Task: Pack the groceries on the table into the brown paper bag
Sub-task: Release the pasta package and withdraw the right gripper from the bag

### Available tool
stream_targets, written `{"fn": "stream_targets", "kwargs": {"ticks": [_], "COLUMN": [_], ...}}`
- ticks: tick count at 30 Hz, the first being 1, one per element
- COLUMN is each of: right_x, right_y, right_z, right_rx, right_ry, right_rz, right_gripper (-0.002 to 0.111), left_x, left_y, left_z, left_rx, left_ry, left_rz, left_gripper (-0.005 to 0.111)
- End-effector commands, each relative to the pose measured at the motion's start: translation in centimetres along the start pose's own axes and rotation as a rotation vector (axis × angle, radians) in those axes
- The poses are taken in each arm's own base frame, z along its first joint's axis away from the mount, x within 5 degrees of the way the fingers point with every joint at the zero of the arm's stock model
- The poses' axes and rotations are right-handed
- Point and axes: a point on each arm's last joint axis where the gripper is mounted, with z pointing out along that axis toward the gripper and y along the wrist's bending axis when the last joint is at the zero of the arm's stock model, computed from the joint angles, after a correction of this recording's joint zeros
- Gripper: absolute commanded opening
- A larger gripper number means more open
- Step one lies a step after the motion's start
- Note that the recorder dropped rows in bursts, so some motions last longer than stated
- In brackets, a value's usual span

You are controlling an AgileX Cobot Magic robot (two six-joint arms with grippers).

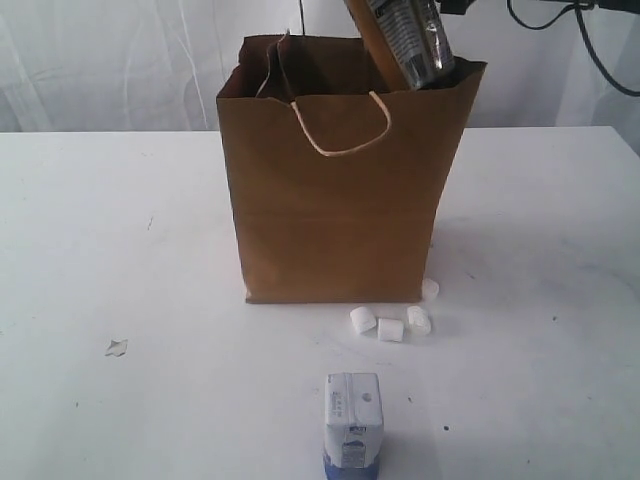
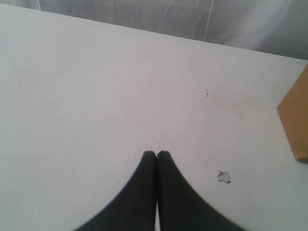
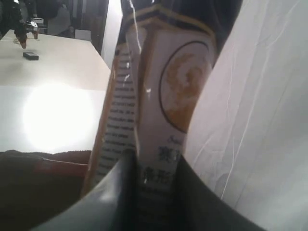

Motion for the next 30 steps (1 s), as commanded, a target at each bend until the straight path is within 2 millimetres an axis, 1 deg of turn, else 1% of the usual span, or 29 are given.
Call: {"fn": "stream_targets", "kwargs": {"ticks": [1,10,12,17,22,26,28,30], "right_x": [0.23,0.37,0.37,0.30,0.27,0.27,0.27,0.27], "right_y": [0.30,0.33,0.33,0.32,0.31,0.31,0.31,0.31], "right_z": [0.07,0.06,0.06,0.06,0.07,0.07,0.07,0.07], "right_rx": [-0.025,-0.027,-0.027,-0.026,-0.025,-0.025,-0.025,-0.025], "right_ry": [0.068,0.084,0.084,0.077,0.073,0.073,0.073,0.073], "right_rz": [-0.021,0.010,0.010,0.013,0.014,0.014,0.014,0.014], "right_gripper": [0.000,0.001,0.006,0.023,0.033,0.044,0.047,0.047], "left_x": [0.07,0.07,0.07,0.07,0.07,0.07,0.07,0.07], "left_y": [0.04,0.04,0.04,0.04,0.04,0.04,0.04,0.04], "left_z": [0.01,0.01,0.01,0.01,0.01,0.01,0.01,0.01], "left_rx": [-0.001,-0.001,-0.001,-0.001,-0.001,-0.001,-0.001,-0.001], "left_ry": [-0.005,-0.005,-0.005,-0.005,-0.005,-0.005,-0.005,-0.005], "left_rz": [-0.007,-0.007,-0.007,-0.007,-0.007,-0.007,-0.007,-0.007], "left_gripper": [0.000,0.000,0.000,0.000,0.000,0.000,0.000,0.000]}}
